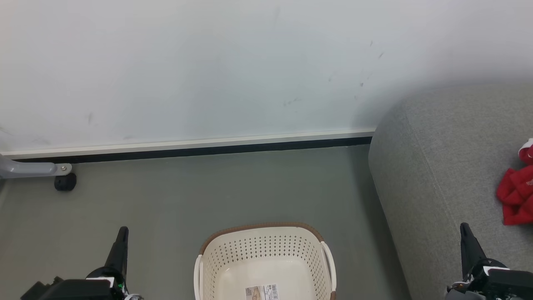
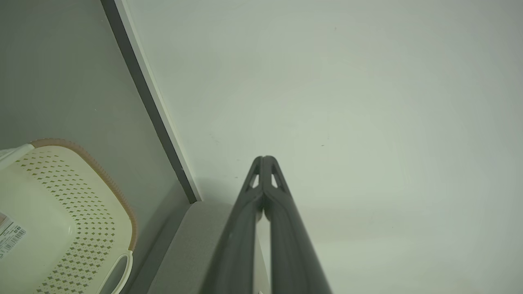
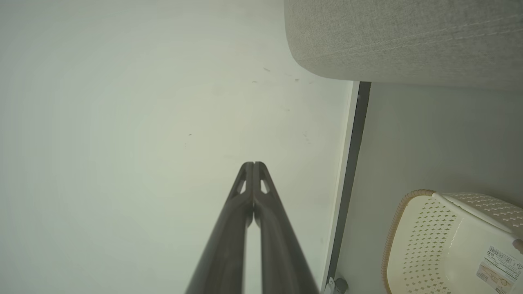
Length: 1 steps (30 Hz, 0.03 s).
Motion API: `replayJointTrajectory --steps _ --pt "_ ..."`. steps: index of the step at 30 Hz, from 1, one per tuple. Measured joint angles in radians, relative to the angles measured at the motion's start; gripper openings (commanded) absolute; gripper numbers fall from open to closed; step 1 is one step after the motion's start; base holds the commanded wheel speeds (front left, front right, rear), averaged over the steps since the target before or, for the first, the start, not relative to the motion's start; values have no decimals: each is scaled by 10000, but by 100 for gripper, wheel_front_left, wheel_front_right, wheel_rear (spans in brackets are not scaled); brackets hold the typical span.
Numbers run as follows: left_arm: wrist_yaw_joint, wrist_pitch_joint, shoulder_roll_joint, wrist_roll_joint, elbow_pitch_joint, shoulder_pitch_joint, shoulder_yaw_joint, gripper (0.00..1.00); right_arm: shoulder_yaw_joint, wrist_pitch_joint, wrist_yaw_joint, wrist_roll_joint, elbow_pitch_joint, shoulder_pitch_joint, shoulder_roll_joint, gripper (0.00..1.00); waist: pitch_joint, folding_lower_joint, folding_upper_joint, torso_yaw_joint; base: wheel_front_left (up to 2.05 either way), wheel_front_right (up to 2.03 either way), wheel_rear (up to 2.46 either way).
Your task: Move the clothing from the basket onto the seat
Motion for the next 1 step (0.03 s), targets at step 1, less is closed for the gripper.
replayJointTrajectory --steps 1 --pt "0 0 0 0 0 0 0 0 0 0 0 0 0 0 0 0 0 0 0 0 0 0 0"
